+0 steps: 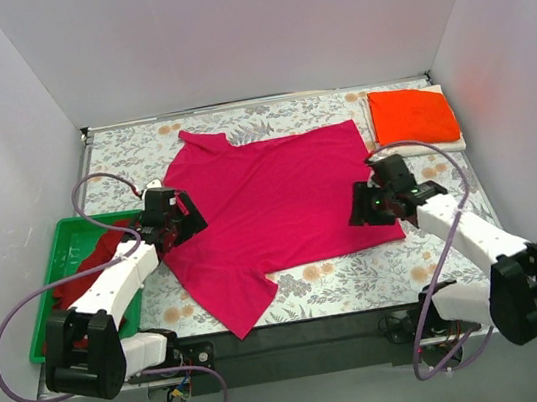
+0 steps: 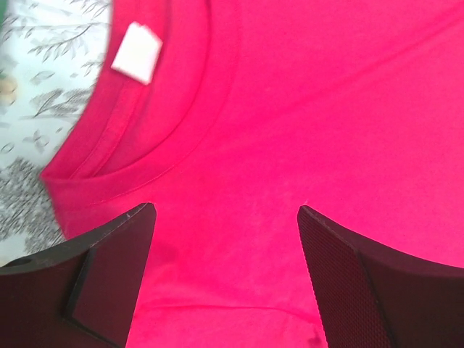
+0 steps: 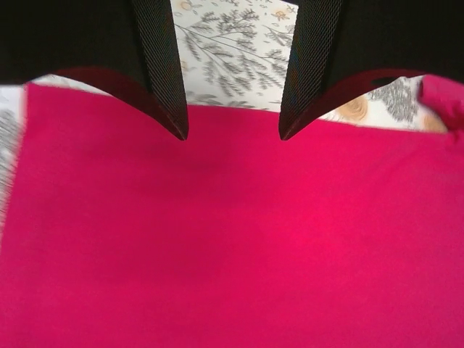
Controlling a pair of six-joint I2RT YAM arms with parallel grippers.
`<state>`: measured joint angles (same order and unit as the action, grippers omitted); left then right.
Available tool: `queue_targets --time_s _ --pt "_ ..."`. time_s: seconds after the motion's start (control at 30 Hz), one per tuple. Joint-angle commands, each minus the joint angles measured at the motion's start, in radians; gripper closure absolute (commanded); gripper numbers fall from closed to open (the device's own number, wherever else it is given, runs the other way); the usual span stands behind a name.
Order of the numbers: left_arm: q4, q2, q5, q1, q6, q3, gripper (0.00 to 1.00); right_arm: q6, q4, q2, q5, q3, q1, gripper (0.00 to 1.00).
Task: Fold and stack the t-shirts
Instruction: Flatten the tshirt out
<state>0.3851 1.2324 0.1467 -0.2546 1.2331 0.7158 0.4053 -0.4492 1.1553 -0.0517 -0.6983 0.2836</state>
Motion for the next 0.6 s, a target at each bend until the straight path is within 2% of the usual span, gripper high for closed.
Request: queue_targets --time_s 0.0,0.1,0.23,0.57 --pt "0.072 -0.002 0.066 0.002 0.042 0.039 0.27 -0.049 0.095 0.078 -0.002 -0.052 0.118 0.5" --pt "0.074 0.05 0.088 0.005 0.062 0.057 0.27 -0.071 0.158 0.168 -0.01 -0.093 0.146 0.5" --pt "0.118 0.157 0.079 0.009 0.089 0.099 0.28 -0.115 0.144 0.322 -0.02 -0.185 0.161 0.48" --pt "0.245 0.231 0.097 0.032 0.242 0.044 0.34 -0.138 0.078 0.35 0.042 -0.095 0.163 0.38"
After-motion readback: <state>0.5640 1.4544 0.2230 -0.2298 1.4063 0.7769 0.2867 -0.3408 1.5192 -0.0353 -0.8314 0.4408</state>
